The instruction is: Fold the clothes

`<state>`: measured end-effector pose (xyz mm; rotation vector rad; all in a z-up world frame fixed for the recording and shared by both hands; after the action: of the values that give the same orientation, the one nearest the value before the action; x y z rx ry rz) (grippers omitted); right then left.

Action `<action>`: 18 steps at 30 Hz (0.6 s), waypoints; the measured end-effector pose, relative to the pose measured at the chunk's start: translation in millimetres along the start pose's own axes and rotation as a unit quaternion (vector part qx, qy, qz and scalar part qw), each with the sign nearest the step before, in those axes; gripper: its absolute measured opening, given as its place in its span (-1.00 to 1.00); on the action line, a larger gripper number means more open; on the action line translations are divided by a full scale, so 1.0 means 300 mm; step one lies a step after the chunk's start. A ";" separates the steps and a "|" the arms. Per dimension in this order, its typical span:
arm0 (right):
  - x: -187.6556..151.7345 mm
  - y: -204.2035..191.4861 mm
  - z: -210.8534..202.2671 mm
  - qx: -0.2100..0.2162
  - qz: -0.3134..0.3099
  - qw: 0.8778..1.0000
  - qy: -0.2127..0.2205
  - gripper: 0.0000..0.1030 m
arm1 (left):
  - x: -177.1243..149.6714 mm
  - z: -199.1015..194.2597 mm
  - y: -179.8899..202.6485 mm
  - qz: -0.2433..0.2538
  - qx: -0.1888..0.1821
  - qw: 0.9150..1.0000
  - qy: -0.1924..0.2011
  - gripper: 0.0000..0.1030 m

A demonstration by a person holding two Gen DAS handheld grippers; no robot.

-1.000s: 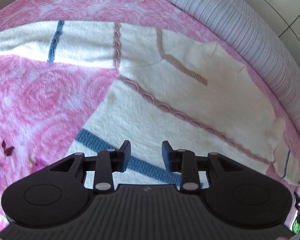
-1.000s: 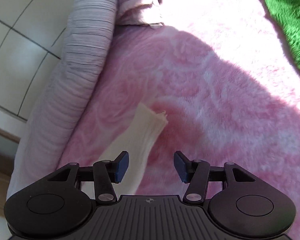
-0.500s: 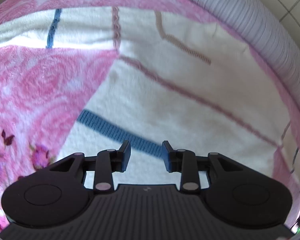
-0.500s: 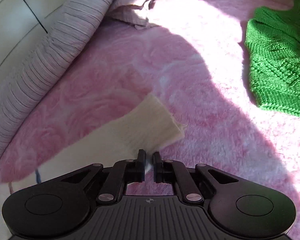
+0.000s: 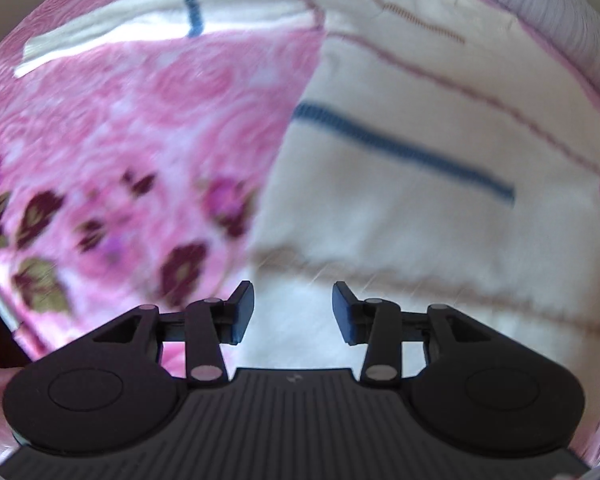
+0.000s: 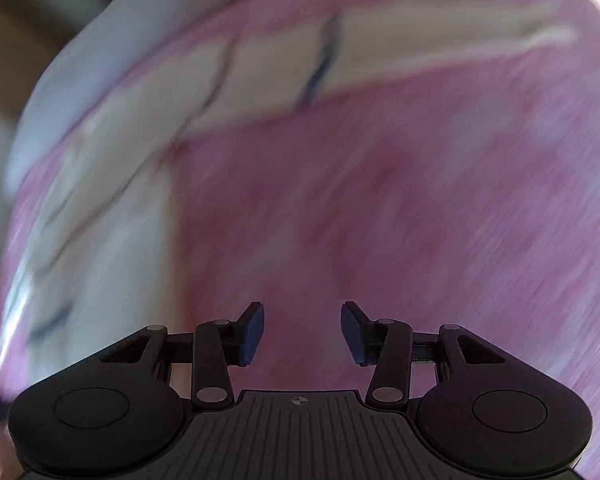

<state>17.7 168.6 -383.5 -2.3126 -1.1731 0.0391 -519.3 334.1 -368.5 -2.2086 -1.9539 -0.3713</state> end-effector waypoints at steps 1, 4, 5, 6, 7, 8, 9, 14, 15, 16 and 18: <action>-0.061 -0.041 0.010 0.007 -0.002 1.000 -0.016 -0.09 | -0.026 -0.004 -0.021 0.006 0.000 1.000 -0.004 -0.22; -0.186 -0.104 0.029 0.000 0.015 0.999 -0.031 -0.09 | -0.088 0.005 -0.073 0.003 -0.013 1.000 -0.018 -0.16; -0.206 -0.117 0.030 -0.003 0.017 0.999 -0.028 -0.09 | -0.103 0.013 -0.083 0.002 -0.018 1.000 -0.020 -0.15; -0.223 -0.129 0.030 -0.007 0.019 1.000 -0.023 -0.09 | -0.118 0.021 -0.092 0.000 -0.024 0.999 -0.022 -0.11; -0.239 -0.141 0.031 -0.010 0.021 1.000 -0.018 -0.08 | -0.131 0.032 -0.099 -0.002 -0.031 0.999 -0.020 -0.10; -0.244 -0.155 0.032 -0.019 0.014 1.000 -0.014 -0.08 | -0.142 0.041 -0.105 -0.006 -0.038 0.999 -0.017 -0.06; -0.254 -0.167 0.029 -0.025 0.008 1.000 -0.009 -0.08 | -0.148 0.045 -0.110 -0.012 -0.047 0.999 -0.009 0.00; -0.313 -0.205 -0.003 -0.038 0.013 0.998 0.038 -0.08 | -0.163 0.030 -0.132 -0.023 -0.087 0.996 0.010 0.14; -0.323 -0.203 -0.018 -0.037 0.031 0.997 0.054 -0.07 | -0.165 0.023 -0.141 -0.024 -0.097 0.995 0.011 0.11; -0.333 -0.206 -0.032 -0.038 0.045 0.996 0.068 -0.06 | -0.167 0.018 -0.151 -0.025 -0.107 0.994 0.013 0.08; -0.347 -0.230 -0.043 -0.050 0.036 0.995 0.083 -0.06 | -0.178 0.019 -0.171 -0.036 -0.123 0.992 0.017 0.04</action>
<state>-94.6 116.9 -361.5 -2.3930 -1.0306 -0.1862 -575.8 291.8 -391.6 -2.2604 -2.0717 -0.6903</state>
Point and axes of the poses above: each gripper's, at about its wrist camera, not at the fingertips, and z roughly the way its jaws point, y to its right, x to its top, the point moved 3 cm from there along z, roughly the way its jaws point, and after that the axes turned 1 degree about y, right-handed, at the moved point
